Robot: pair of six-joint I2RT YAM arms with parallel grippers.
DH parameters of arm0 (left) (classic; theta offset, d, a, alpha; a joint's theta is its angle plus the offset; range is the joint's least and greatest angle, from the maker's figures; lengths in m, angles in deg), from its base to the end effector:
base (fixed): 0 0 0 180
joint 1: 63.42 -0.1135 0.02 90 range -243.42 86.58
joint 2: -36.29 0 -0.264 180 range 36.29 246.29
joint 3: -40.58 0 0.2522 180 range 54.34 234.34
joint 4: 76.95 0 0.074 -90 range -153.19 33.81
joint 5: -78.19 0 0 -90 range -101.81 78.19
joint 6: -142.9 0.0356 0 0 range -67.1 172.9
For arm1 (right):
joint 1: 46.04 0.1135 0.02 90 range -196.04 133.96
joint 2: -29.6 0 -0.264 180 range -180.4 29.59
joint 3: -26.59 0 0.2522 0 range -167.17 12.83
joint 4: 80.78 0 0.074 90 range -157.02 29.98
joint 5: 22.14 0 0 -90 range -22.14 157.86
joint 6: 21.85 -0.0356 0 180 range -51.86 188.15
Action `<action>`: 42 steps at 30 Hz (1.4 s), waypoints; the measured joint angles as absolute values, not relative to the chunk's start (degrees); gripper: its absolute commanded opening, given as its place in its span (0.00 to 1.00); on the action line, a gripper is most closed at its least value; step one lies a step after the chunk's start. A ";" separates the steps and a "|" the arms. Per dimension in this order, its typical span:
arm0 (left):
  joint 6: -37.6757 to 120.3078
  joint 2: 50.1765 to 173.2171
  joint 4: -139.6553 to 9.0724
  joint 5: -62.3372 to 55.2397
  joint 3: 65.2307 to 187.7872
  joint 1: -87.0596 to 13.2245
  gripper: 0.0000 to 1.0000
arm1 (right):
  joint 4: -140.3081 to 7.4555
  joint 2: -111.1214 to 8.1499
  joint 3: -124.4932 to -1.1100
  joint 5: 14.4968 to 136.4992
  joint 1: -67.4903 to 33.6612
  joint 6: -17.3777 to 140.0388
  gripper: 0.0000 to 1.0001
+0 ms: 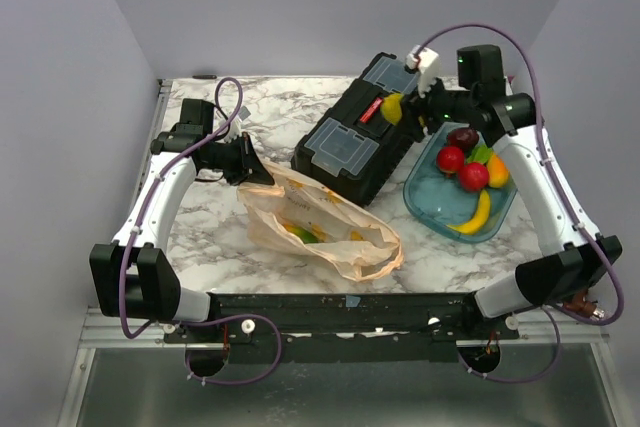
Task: Place the fake fruits into the plastic bag and tie a complex knot
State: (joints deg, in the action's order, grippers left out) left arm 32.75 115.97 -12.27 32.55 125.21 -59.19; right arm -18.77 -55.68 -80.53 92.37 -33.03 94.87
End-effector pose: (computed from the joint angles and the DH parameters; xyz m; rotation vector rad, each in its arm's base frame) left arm 0.2715 -0.0450 0.3091 -0.0748 2.5691 -1.1639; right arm 0.3023 0.0850 0.4018 -0.9605 2.0023 0.3540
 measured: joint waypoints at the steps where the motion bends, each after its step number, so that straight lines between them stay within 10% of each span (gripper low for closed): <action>1: 32.75 115.97 -12.29 32.57 125.21 -59.19 0.00 | -18.51 -55.61 -83.59 93.77 -29.70 93.31 0.38; 8: 32.73 115.95 -12.38 32.85 125.21 -59.19 0.00 | -17.92 -61.56 -91.68 98.86 -1.55 85.84 0.37; 22: 32.23 114.96 -13.36 33.18 123.40 -59.19 0.00 | -20.37 -64.25 -69.56 88.89 6.78 92.00 0.38; 42: 32.14 115.16 -13.41 33.27 123.31 -59.19 0.00 | -22.66 -59.96 -62.13 81.57 8.66 98.30 0.96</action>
State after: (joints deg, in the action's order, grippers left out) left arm 32.14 115.16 -13.41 33.27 123.31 -59.19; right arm -22.66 -59.96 -62.13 81.57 8.66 98.30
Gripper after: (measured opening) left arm 0.017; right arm 0.942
